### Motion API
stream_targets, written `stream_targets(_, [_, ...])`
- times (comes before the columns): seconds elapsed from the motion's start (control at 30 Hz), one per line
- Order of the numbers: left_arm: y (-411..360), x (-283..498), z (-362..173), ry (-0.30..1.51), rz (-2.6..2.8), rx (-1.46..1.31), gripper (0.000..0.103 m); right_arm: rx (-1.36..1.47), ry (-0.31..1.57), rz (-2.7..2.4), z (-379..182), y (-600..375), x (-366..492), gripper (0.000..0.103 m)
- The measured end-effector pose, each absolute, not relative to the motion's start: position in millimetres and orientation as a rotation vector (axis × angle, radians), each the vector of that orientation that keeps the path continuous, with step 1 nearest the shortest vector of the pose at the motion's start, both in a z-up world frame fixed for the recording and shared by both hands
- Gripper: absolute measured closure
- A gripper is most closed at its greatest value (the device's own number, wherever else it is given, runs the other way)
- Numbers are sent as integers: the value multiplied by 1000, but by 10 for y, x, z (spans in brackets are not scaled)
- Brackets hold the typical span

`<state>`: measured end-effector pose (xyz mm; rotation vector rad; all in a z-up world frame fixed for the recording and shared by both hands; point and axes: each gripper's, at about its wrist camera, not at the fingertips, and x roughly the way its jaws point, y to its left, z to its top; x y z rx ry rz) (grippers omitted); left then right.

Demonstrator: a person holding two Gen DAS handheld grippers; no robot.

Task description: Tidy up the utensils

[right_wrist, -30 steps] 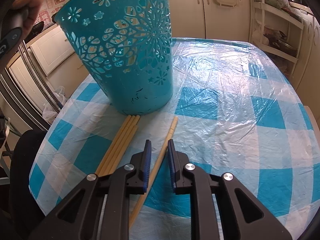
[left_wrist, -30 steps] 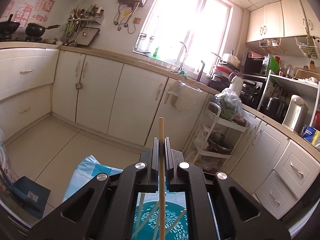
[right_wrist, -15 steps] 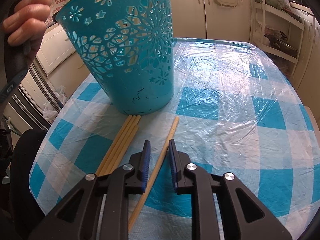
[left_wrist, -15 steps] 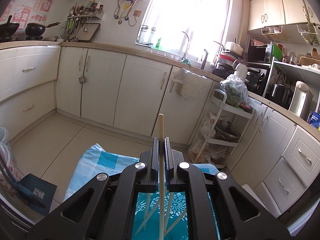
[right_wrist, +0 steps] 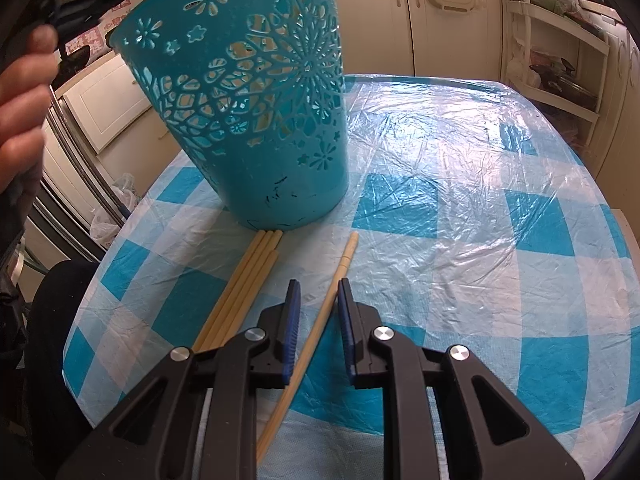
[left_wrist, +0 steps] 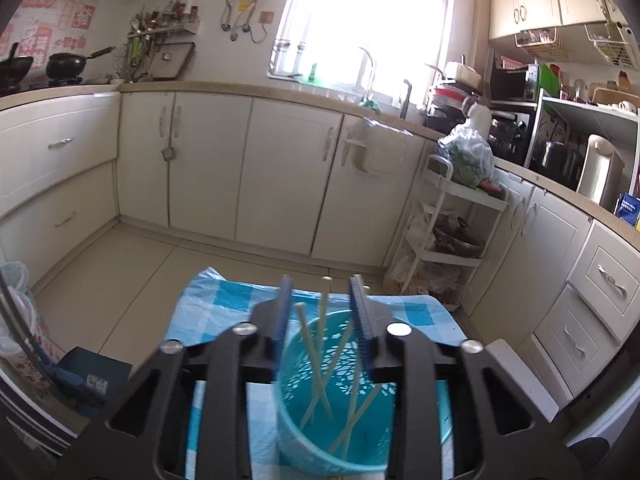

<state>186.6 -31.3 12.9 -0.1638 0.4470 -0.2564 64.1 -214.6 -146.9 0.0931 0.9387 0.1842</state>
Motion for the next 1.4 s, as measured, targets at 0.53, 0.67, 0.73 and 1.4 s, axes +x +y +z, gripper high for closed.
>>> stream_targets(0.53, [553, 1517, -912, 679, -108, -231, 41, -79, 980, 181, -1449, -2051, 599, 93])
stream_targets(0.67, [342, 1566, -1153, 751, -174, -176, 40, -36, 985, 177, -1447, -2098, 574, 97])
stream_targets(0.73, [252, 1568, -1262, 778, -184, -132, 36, 63, 996, 189, -1442, -2227, 564, 97])
stream_targets(1.4, [202, 1592, -1390, 835, -183, -110, 26, 470, 628, 388, -33, -2572, 508, 97])
